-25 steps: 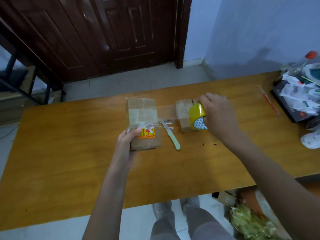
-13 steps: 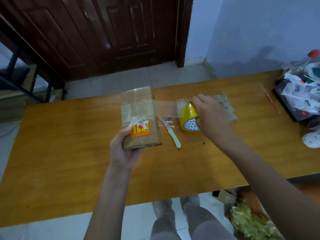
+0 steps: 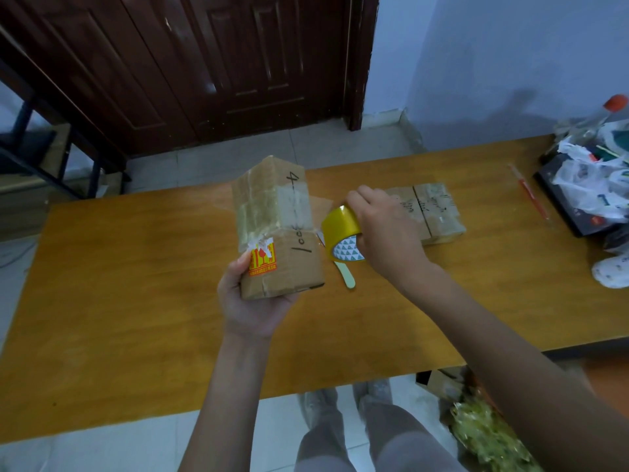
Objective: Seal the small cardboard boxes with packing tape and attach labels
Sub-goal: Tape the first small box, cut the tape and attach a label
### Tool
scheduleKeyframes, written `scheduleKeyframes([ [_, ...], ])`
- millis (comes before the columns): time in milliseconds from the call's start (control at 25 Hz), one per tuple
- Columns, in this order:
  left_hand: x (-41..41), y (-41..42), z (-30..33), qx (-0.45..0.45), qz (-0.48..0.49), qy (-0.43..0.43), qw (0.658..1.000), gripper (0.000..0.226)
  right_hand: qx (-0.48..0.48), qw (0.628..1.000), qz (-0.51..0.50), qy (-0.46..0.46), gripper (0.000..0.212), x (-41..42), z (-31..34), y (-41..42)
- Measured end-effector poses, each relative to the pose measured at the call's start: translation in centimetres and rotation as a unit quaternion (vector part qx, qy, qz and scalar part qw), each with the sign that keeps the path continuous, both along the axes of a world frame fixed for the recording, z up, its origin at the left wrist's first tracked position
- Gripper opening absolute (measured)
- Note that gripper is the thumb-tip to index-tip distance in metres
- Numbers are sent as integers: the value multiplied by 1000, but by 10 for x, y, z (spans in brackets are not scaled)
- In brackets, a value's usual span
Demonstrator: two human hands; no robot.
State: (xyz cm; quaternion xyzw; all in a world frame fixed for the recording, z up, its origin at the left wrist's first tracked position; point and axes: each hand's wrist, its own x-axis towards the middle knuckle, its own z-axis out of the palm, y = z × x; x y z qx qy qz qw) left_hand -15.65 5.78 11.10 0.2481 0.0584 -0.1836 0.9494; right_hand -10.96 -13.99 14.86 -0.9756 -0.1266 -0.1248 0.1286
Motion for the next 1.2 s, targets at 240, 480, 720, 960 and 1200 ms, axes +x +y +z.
scheduleKeyframes([
  [240, -8, -12, 0, -164, -82, -3, 983, 57, -8, 1000, 15, 20, 45, -7, 0, 12],
  [480, 0, -5, -8, -85, -107, 7, 991, 53, -62, 998, 12, -1, 35, -12, 8, 19],
  [720, 8, -9, -16, 122, -53, 15, 991, 44, -109, 994, -18, -21, 23, -15, 21, 22],
  [960, 17, 9, -6, 343, -82, 38, 935, 40, -184, 983, 6, -18, 29, -23, 29, 25],
  [1200, 7, -23, -12, 486, -121, 80, 862, 74, -155, 985, 68, 39, 44, -26, 24, 26],
])
